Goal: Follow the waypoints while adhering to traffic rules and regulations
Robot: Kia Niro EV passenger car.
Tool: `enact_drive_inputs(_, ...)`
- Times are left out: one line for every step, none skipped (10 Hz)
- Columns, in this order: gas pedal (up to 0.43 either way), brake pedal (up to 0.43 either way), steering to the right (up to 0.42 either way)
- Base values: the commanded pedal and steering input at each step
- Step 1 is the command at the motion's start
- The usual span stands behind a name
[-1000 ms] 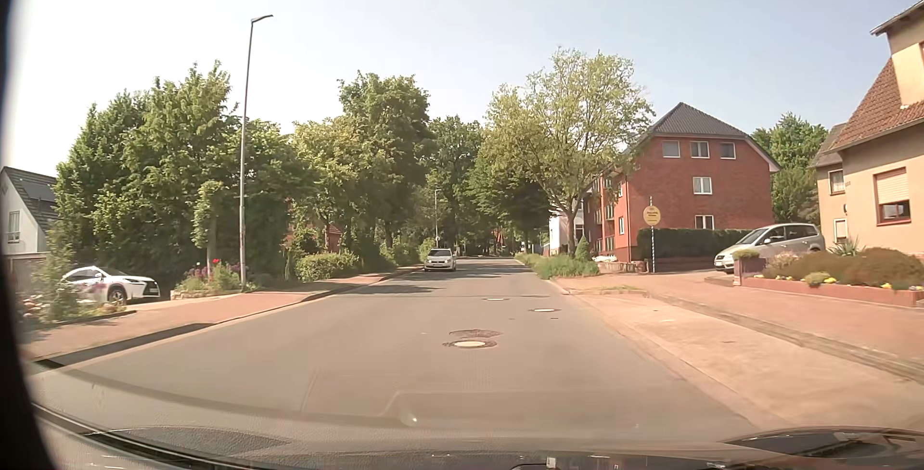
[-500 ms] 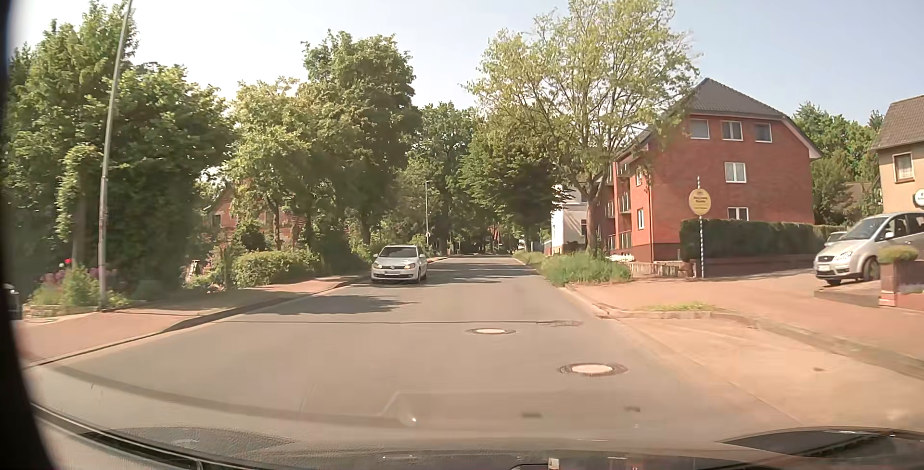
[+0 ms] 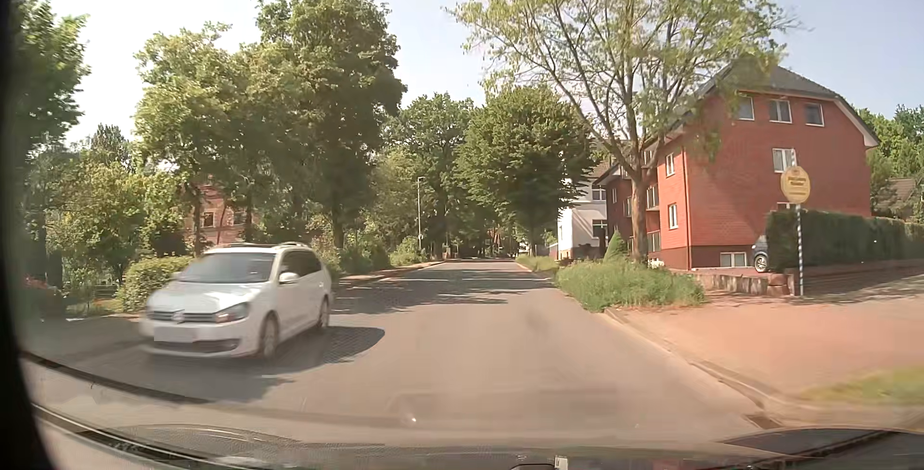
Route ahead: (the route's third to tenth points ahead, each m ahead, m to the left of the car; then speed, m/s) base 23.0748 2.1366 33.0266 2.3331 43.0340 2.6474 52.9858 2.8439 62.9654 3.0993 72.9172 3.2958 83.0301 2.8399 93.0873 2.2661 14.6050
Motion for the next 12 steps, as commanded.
enact_drive_inputs(0.189,0.000,0.000)
enact_drive_inputs(0.189,0.000,0.000)
enact_drive_inputs(0.189,0.000,-0.001)
enact_drive_inputs(0.189,0.000,0.000)
enact_drive_inputs(0.189,0.000,-0.001)
enact_drive_inputs(0.189,0.000,0.000)
enact_drive_inputs(0.189,0.000,0.000)
enact_drive_inputs(0.189,0.000,0.000)
enact_drive_inputs(0.197,0.000,-0.001)
enact_drive_inputs(0.197,0.000,0.000)
enact_drive_inputs(0.197,0.000,0.000)
enact_drive_inputs(0.209,0.000,0.000)
